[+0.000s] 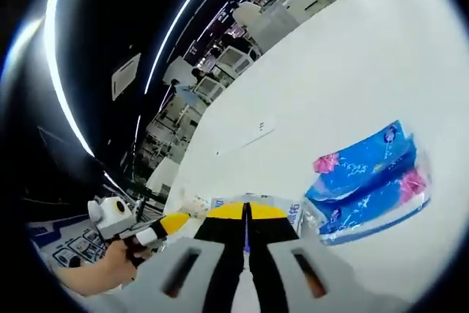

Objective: Arrange the tabletop items into an orderly group along one side of the table until the central work area is clear of visible clutter.

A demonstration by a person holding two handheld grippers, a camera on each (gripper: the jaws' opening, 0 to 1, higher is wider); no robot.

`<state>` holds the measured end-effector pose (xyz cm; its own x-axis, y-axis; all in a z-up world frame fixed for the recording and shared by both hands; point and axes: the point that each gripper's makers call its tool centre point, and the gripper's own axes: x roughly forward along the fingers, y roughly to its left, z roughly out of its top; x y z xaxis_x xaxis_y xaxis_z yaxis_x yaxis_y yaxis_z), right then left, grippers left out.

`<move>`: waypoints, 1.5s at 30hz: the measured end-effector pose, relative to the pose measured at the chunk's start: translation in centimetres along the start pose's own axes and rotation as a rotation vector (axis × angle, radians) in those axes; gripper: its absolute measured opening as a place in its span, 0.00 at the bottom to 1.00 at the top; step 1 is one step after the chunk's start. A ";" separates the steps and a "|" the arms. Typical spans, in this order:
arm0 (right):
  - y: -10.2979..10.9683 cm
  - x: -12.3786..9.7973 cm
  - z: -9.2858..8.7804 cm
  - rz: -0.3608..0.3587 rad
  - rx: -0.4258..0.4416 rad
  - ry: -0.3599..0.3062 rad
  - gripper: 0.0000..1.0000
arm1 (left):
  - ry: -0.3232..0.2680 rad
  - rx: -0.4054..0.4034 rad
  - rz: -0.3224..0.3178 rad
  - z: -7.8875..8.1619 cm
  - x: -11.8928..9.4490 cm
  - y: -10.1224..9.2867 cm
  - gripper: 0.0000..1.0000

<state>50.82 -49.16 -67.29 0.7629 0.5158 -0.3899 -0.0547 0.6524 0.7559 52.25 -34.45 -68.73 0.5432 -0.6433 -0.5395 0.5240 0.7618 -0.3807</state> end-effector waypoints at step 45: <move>-4.3 -0.4 -9.7 -0.210 -0.230 0.208 0.01 | 0.182 -0.076 0.174 -7.2 -0.5 6.6 0.04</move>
<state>44.50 -46.80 -75.52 0.6269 0.4441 -0.6401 -0.0726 0.8514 0.5195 50.75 -28.56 -76.37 0.4902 -0.4829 -0.7256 0.3782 0.8679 -0.3221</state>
